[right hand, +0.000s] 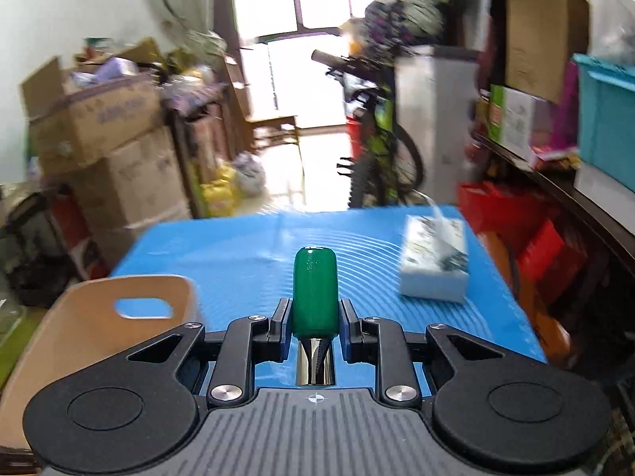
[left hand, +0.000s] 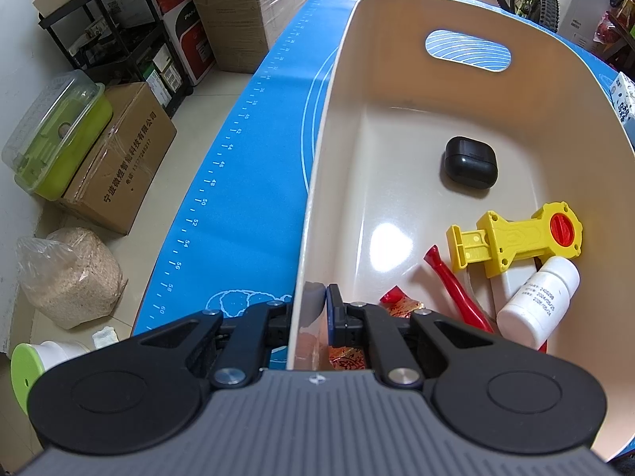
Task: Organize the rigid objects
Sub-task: 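Carry the marker into the bin and release it with the right gripper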
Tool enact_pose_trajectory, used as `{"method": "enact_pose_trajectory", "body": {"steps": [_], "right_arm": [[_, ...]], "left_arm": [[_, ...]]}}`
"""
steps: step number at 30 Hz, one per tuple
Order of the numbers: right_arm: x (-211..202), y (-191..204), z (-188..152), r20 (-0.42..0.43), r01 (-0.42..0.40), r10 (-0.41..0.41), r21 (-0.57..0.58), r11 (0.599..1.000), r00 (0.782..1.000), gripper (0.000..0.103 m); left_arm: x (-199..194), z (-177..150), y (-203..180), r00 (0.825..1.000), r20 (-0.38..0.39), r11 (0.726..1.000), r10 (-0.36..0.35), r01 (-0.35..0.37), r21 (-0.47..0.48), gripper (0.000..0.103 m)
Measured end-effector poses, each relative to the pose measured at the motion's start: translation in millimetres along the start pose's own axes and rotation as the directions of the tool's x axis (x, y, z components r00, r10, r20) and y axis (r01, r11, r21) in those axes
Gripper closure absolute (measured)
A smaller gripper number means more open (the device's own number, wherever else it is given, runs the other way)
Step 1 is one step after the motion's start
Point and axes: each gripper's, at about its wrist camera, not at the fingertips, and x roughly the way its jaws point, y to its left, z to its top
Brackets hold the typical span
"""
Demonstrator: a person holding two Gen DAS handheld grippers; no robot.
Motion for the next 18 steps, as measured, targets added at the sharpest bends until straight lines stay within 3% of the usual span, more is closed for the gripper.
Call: {"method": "enact_pose_trajectory", "body": {"steps": [8, 18], "right_arm": [[-12, 49, -1, -0.002, -0.119, 0.119, -0.065, 0.991, 0.993, 0.070], [-13, 105, -21, -0.073, -0.207, 0.200, -0.111, 0.972, 0.977, 0.070]], "left_arm": [[0, 0, 0, 1.000, 0.001, 1.000, 0.001, -0.001, 0.001, 0.091], [0, 1, 1, 1.000, 0.006, 1.000, 0.004, -0.004, 0.003, 0.091]]}}
